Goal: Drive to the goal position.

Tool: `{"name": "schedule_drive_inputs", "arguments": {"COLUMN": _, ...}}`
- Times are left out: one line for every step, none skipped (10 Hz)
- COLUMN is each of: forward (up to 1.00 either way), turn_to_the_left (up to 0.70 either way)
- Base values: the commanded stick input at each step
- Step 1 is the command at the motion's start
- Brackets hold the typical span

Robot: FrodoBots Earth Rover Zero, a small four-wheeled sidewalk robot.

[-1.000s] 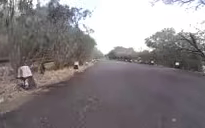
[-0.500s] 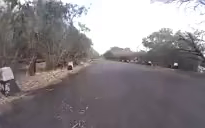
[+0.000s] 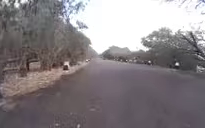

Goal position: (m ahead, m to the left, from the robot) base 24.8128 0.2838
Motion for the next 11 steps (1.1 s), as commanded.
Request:
{"name": "schedule_drive_inputs", "arguments": {"forward": 0.70, "turn_to_the_left": 0.00}}
{"name": "schedule_drive_inputs", "arguments": {"forward": 0.70, "turn_to_the_left": 0.00}}
{"name": "schedule_drive_inputs", "arguments": {"forward": 0.70, "turn_to_the_left": 0.00}}
{"name": "schedule_drive_inputs", "arguments": {"forward": 0.70, "turn_to_the_left": 0.00}}
{"name": "schedule_drive_inputs", "arguments": {"forward": 0.70, "turn_to_the_left": 0.00}}
{"name": "schedule_drive_inputs", "arguments": {"forward": 0.70, "turn_to_the_left": 0.00}}
{"name": "schedule_drive_inputs", "arguments": {"forward": 0.70, "turn_to_the_left": 0.00}}
{"name": "schedule_drive_inputs", "arguments": {"forward": 0.70, "turn_to_the_left": 0.00}}
{"name": "schedule_drive_inputs", "arguments": {"forward": 0.70, "turn_to_the_left": 0.00}}
{"name": "schedule_drive_inputs", "arguments": {"forward": 0.70, "turn_to_the_left": 0.00}}
{"name": "schedule_drive_inputs", "arguments": {"forward": 0.70, "turn_to_the_left": 0.00}}
